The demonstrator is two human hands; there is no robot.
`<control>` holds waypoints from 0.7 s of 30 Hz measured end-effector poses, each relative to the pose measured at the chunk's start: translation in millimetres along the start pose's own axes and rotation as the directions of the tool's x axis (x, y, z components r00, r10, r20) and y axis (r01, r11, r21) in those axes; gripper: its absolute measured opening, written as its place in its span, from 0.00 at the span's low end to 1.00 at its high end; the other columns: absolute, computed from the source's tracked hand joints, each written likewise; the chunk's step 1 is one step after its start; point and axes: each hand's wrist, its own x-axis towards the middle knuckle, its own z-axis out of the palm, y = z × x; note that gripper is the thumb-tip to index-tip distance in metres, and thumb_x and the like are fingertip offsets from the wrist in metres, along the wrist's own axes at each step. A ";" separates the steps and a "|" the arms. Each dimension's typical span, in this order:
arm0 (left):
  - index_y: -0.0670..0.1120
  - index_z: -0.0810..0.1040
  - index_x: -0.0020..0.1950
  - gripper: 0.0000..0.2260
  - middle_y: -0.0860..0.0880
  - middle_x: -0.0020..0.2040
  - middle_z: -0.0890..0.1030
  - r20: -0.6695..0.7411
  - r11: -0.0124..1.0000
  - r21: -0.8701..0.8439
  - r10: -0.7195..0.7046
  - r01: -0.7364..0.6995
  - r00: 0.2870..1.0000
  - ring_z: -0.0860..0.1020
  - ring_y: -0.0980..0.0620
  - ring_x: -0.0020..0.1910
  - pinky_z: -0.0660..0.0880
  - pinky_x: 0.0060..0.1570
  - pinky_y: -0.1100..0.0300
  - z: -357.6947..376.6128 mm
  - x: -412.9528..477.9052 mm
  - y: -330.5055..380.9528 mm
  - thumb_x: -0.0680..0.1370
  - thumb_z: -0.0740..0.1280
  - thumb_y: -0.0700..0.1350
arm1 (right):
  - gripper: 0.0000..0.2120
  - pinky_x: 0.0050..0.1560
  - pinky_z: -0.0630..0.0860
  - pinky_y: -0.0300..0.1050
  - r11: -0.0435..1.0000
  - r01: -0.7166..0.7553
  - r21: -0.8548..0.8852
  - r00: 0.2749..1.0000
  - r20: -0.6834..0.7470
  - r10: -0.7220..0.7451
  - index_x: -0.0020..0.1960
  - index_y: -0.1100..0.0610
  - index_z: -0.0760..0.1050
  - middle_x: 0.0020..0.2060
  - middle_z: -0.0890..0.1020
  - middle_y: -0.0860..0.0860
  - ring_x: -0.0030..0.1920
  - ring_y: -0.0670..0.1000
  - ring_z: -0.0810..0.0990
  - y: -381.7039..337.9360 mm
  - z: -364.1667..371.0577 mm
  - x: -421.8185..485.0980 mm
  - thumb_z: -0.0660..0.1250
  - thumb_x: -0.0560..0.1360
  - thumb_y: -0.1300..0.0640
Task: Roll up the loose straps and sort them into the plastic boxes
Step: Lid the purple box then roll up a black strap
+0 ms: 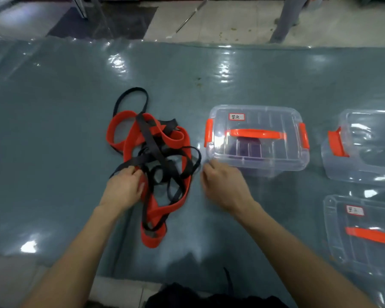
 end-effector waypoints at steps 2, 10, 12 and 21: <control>0.42 0.81 0.54 0.07 0.41 0.51 0.80 0.032 0.996 0.045 0.077 -0.079 0.996 0.81 0.36 0.50 0.80 0.43 0.44 3.4 -1.7 -16.6 0.81 0.69 0.45 | 0.08 0.38 0.79 0.55 1.000 -0.009 -0.005 0.992 0.130 0.010 0.50 0.59 0.80 0.46 0.82 0.57 0.43 0.63 0.84 -27.5 31.4 6.8 0.66 0.82 0.56; 0.45 0.80 0.62 0.11 0.43 0.62 0.79 0.126 0.966 0.098 0.226 -0.239 0.966 0.81 0.39 0.61 0.78 0.53 0.47 18.7 -13.6 -61.8 0.83 0.66 0.49 | 0.43 0.72 0.71 0.65 0.957 -0.281 -0.078 0.902 0.319 0.291 0.85 0.52 0.56 0.76 0.69 0.60 0.77 0.63 0.67 -79.7 121.5 63.2 0.66 0.79 0.33; 0.45 0.79 0.63 0.12 0.44 0.63 0.78 0.147 0.968 0.083 0.222 -0.235 0.964 0.80 0.39 0.62 0.78 0.54 0.46 21.6 -16.9 -74.2 0.84 0.65 0.50 | 0.41 0.73 0.69 0.65 0.957 -0.264 -0.122 0.893 0.344 0.290 0.85 0.50 0.56 0.76 0.71 0.58 0.76 0.61 0.67 -82.4 135.0 61.5 0.66 0.79 0.36; 0.41 0.86 0.49 0.12 0.43 0.50 0.82 -0.109 0.892 -0.452 -0.054 -0.001 0.993 0.82 0.39 0.52 0.79 0.53 0.45 40.7 6.0 -94.6 0.84 0.70 0.48 | 0.32 0.64 0.77 0.54 0.905 -0.379 0.192 0.896 0.323 0.306 0.77 0.48 0.70 0.60 0.77 0.51 0.58 0.59 0.81 -90.6 108.9 11.4 0.70 0.73 0.51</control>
